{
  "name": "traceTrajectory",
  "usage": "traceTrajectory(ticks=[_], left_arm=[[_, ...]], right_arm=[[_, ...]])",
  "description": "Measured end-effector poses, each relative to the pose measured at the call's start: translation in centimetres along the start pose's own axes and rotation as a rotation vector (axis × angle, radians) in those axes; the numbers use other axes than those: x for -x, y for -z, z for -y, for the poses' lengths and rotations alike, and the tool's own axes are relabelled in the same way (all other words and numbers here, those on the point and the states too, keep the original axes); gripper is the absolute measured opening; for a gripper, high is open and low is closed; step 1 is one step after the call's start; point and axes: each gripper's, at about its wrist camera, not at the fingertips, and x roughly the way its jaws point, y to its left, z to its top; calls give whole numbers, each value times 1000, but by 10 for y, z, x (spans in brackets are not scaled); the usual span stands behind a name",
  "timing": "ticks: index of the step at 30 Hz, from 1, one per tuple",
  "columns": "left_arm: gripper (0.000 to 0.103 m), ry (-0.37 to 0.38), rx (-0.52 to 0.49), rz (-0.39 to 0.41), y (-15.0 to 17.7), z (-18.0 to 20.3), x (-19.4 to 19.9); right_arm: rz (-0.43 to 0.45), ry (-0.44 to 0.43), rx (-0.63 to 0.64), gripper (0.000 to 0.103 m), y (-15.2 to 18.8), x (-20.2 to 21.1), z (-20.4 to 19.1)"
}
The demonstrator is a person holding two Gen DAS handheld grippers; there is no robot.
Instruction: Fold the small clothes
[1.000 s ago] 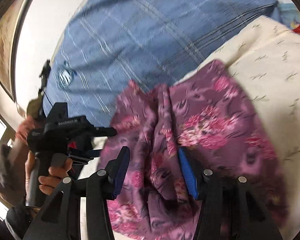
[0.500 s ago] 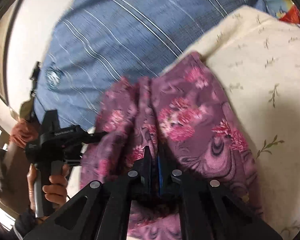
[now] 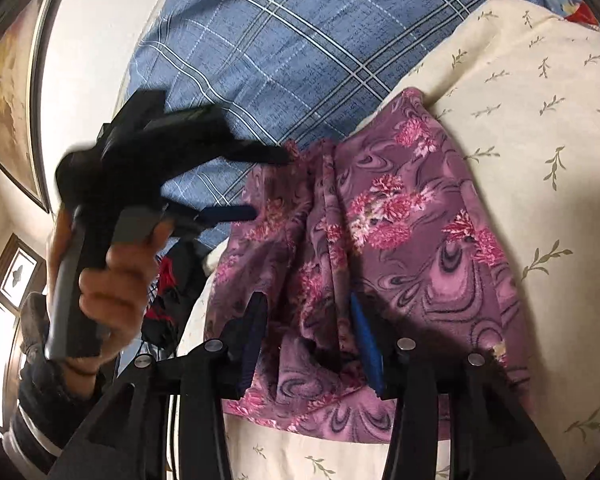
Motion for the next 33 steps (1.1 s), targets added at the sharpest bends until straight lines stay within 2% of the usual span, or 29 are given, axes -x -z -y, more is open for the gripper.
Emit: traceTrajectory(ticks=[5,7,9,10,11,13,14,15,16,17,19,22,27,29,30,33], left_arm=[[80,-183,-103,-73,2,25,-30],[80,-217,-134,-71,5,28,-33],[79,-212,-133,-68,7,29,-32],[73,-203,-129,-69,9,26,-31],[60,-186,-128,-58,12,22,-28],[48,-170,-132,-44,17,16,-24],[39,-164,-130,-34,20,12,-23],[36,-155,-126,-27,22,8,-21],[30,-142,-122,-18,25,6,-19],[17,-120,-113,-4,28,4,-16],[6,-104,-110,21,33,5,-8],[6,-93,-109,69,40,14,5],[3,-8,-136,120,47,33,32],[3,27,-160,118,45,50,32],[3,27,-174,116,37,69,27],[2,37,-202,90,31,98,5]], right_arm=[[-10,-3,11,46,0,0,-1],[-8,0,27,46,0,-3,-5],[-13,-8,44,46,2,-6,-9],[-14,-12,53,46,4,-6,-12],[-21,-21,80,46,6,-9,-17],[-48,3,154,39,9,-18,-28],[-60,27,195,31,12,-22,-33],[-66,55,223,22,12,-28,-36],[-64,75,228,22,13,-31,-36],[-59,77,217,19,13,-32,-34],[-44,64,199,16,11,-29,-33],[4,11,182,13,6,-14,-35],[90,-56,135,12,3,16,-30],[126,-66,118,8,2,30,-25],[154,-70,101,5,0,39,-20],[189,-56,49,2,-1,60,0]])
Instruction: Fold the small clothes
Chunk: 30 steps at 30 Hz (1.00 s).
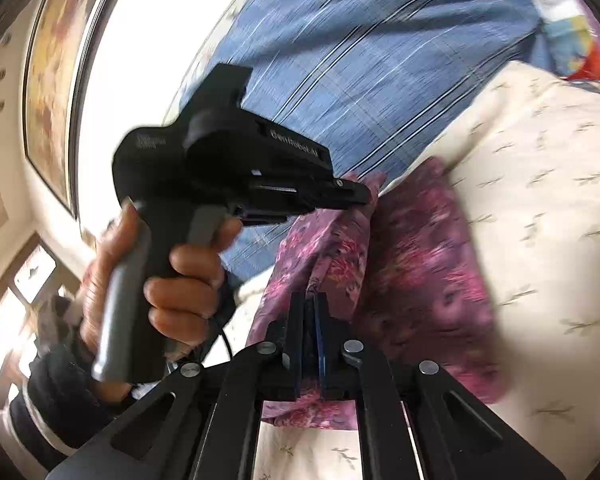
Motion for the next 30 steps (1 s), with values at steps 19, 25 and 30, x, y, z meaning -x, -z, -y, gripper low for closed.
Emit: traceTrajectory(ticks=[19,25,30], left_arm=[[74,-384,-119,-283,-7,-1,-50],[12,-234,51,-219,-3,-30,-29],[9,-180,59,-88,6,-30,-1]], right_arm=[[-208,-32,9,44,21,-52,4],[-223,43,11,28,26,-65,13],[-166,-12,-71,8,23,-60,19]])
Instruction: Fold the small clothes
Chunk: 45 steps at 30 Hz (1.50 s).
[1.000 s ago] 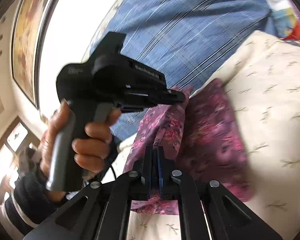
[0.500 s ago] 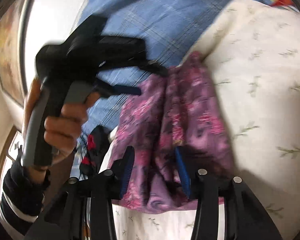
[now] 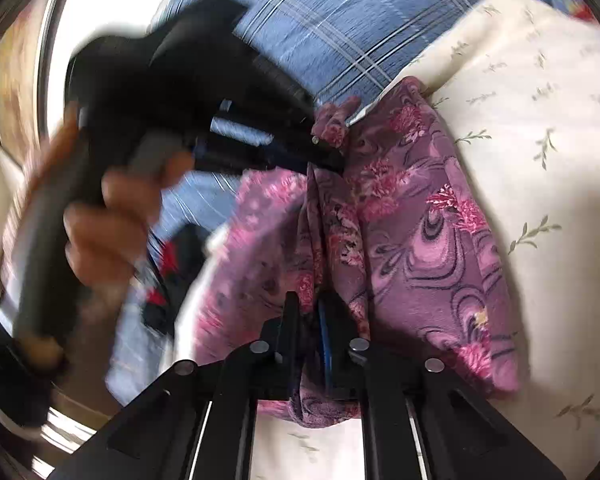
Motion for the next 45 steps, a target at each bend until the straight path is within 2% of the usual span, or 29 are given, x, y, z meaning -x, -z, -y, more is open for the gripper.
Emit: traceTrajectory(ticks=[2,5,8,10,13,15,16,17,19,20,21,22,25,27,28,31,32,33,34,35,37,39,41,43,45], left_arm=[[9,61,11,18,3,0,11],[9,116,-3,37,-2,18,16],[10,102,-26,24,-4,35,-3],[11,113,-5,4,-10,33,-20],[16,253,107,18,-7,3,-8],[20,349,171,43,-3,-28,13],[28,383,192,81,1,-45,26],[47,395,215,133,7,-65,40],[71,361,273,235,17,-111,64],[71,319,301,271,23,-132,68],[71,284,324,274,26,-154,66],[71,280,349,255,29,-165,59],[71,329,455,195,38,-193,27],[71,370,485,169,41,-198,13],[71,389,497,164,44,-202,9],[71,451,505,136,40,-203,-5],[71,460,503,133,39,-202,-5],[70,473,503,134,37,-200,-5],[68,503,495,138,33,-197,-4],[68,516,485,155,31,-197,0],[68,472,470,193,27,-187,-1],[65,415,459,198,21,-181,-9],[59,378,457,136,15,-180,-31],[58,374,462,106,15,-179,-46],[60,312,408,151,16,-174,-40]], right_arm=[[66,-55,-41,7,-6,18,3],[135,-68,-95,7,-9,39,14],[144,-24,-168,7,-8,46,34],[112,24,-199,8,-9,37,45],[77,58,-196,13,-10,27,46],[97,93,-173,17,-13,29,39],[123,134,-152,19,-16,35,34],[151,155,-136,21,-21,47,33],[257,160,-83,24,-30,68,18],[277,133,-77,32,-39,68,16],[277,105,-67,40,-49,64,11],[257,79,-38,43,-63,55,7],[166,114,8,44,-102,14,4],[75,126,-2,42,-124,-23,11],[50,160,1,41,-124,-34,13],[-28,363,34,44,-135,-74,19],[-44,388,40,44,-137,-81,19],[-83,389,47,40,-139,-92,19],[-91,381,67,30,-141,-95,16],[-111,336,105,7,-144,-95,7],[-61,319,187,6,-151,-86,-9],[-48,353,216,6,-156,-83,-10],[-97,417,220,6,-157,-95,5],[-136,467,228,6,-153,-107,17],[-133,490,227,4,-147,-115,28]])
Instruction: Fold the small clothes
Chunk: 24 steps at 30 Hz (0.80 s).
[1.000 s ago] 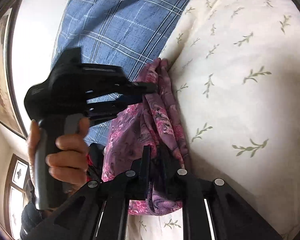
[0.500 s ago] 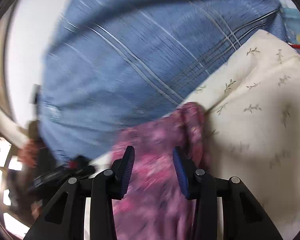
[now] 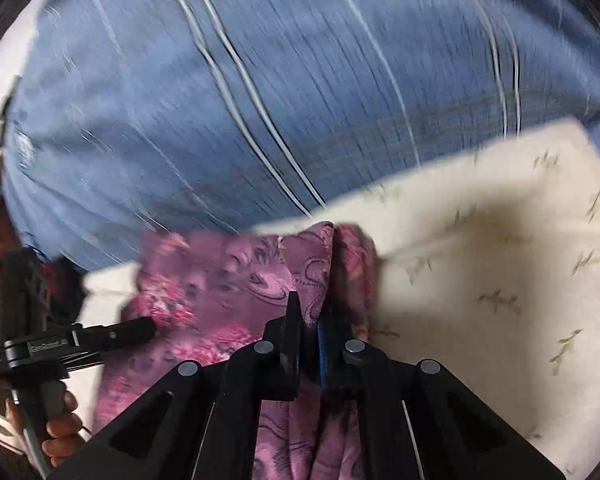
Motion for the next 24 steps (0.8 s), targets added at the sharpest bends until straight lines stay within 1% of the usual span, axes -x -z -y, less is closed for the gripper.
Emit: traceTrajectory(ticks=[1,2,3,4,5,6,7,8,9,11,12,13,14,15,16,17,18,19,20,21,22,23,24], left_arm=[[60,-28,-31,1,0,5,1],[59,-35,-40,-2,0,6,3],[58,-13,-26,-17,0,3,8],[58,39,4,-39,2,-4,17],[58,70,15,-43,4,-9,25],[58,97,23,-39,8,-15,36],[57,112,28,-29,13,-20,45],[58,132,30,-14,22,-23,54],[58,144,30,-13,30,-25,59],[58,177,43,-32,50,-34,64],[58,183,45,-50,58,-31,60],[58,163,44,-66,61,-23,51],[58,147,37,-79,67,-20,50],[58,136,27,-72,71,-17,54],[58,124,16,-54,71,-10,57],[58,99,-2,-30,75,-8,64],[58,82,-11,-20,77,-2,58],[58,82,-1,-33,78,-1,51],[59,81,8,-45,79,1,42],[60,74,8,-37,78,3,36],[60,61,-15,-19,78,9,36],[60,44,-35,-21,77,14,37],[60,46,-36,-27,78,16,39]], right_arm=[[-1,2,0,4,-2,-2,-1],[-16,-7,-13,5,-4,-3,0],[-22,-17,-29,8,-6,1,2],[-16,-29,-46,11,-6,9,3],[-5,-55,-67,19,-4,20,7],[0,-101,-90,21,1,30,9],[-8,-167,-107,21,8,39,11],[-6,-206,-115,24,16,46,12],[-9,-219,-118,31,20,46,14],[-34,-205,-119,34,37,45,15],[-53,-197,-110,33,44,40,14],[-44,-162,-87,33,51,38,10],[-27,-135,-57,22,52,41,5],[-29,-147,-29,7,50,44,-3],[3,-153,8,7,48,54,-11],[50,-141,51,7,49,66,-19],[81,-124,74,7,49,74,-22],[77,-97,75,7,49,72,-20],[46,-58,81,7,50,63,-17],[7,-18,95,7,53,52,-14],[-22,9,110,7,57,41,-13],[5,14,123,6,60,41,-13],[15,17,105,10,59,46,-15]])
